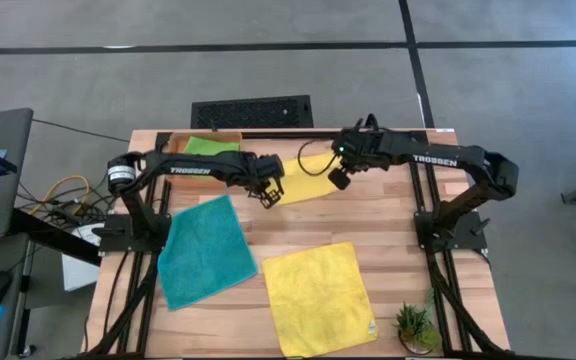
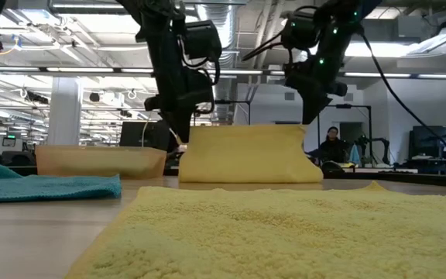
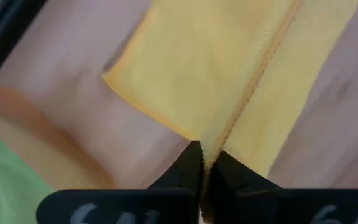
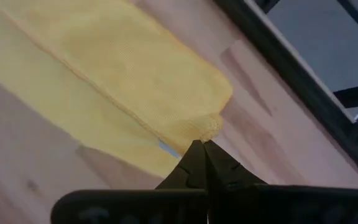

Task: Fold microfiber towels
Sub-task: Fold the top yellow microfiber towel

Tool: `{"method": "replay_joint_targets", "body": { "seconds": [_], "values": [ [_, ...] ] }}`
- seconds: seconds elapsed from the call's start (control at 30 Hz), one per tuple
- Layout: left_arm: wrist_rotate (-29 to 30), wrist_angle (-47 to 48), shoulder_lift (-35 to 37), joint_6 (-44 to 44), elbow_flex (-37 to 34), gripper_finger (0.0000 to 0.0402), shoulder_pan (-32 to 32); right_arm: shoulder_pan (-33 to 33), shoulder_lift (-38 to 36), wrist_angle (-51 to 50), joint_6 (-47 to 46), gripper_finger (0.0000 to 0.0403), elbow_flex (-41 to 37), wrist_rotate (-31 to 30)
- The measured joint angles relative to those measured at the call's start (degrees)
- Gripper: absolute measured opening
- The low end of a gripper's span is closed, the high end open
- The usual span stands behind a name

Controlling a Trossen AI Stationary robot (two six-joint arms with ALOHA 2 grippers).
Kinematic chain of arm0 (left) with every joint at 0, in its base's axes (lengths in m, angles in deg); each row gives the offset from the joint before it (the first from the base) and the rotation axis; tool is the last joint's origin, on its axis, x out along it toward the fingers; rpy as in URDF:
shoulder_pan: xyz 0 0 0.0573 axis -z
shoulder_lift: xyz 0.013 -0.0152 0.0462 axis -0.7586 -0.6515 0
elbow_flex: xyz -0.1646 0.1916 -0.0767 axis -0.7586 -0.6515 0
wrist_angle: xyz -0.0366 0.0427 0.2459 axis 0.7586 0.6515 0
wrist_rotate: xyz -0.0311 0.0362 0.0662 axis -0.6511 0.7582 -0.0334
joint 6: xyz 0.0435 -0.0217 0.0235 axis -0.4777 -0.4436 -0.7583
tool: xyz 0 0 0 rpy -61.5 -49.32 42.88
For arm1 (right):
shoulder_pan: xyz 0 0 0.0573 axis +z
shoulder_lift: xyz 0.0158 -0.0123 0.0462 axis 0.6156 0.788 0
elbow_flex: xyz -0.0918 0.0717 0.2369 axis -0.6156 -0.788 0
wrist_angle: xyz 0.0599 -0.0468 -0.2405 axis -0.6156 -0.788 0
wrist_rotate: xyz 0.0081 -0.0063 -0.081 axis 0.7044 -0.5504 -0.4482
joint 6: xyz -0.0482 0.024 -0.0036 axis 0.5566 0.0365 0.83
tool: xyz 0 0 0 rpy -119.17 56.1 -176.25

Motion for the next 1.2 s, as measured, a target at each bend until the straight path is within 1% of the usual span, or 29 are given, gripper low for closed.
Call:
{"method": "replay_joint_targets", "body": {
  "seconds": [0.23,0.43,0.57,0.73,0.87,0.97,1.1,1.2],
  "values": [
    [0.3,-3.6,0.0,0.0,-0.6,0.0,-3.0,-4.5,0.0,4.8,1.8,0.0004,-2.5,0.0],
    [0.2,-4.8,0.0,1.9,-1.3,0.0,-4.6,-7.0,0.0,7.9,3.5,0.0007,-3.4,2.3],
    [0.3,-6.1,0.0,2.9,-1.3,0.0,-5.0,-7.6,0.0,8.9,5.3,0.002,-3.4,2.9],
    [1.1,-6.3,0.0,4.2,-1.3,0.0008,-5.1,-7.5,0.0,9.3,7.1,0.0046,-3.4,2.9],
    [3.6,-6.5,0.0,7.5,-1.3,0.0027,-5.1,-7.5,0.0,9.3,7.1,0.0071,-3.4,2.9],
    [5.3,-7.0,0.0,7.7,-1.3,0.0051,-5.2,-7.6,0.0,9.3,7.1,0.0093,-3.4,2.9],
    [5.5,-6.9,0.0,8.1,-1.3,0.009,-5.8,-7.6,0.0,9.4,7.1,0.0134,-3.4,2.8],
    [4.4,-7.0,0.0,7.9,-1.3,0.012,-6.4,-7.6,0.0,9.5,7.5,0.0169,-3.4,2.8]
  ]
}}
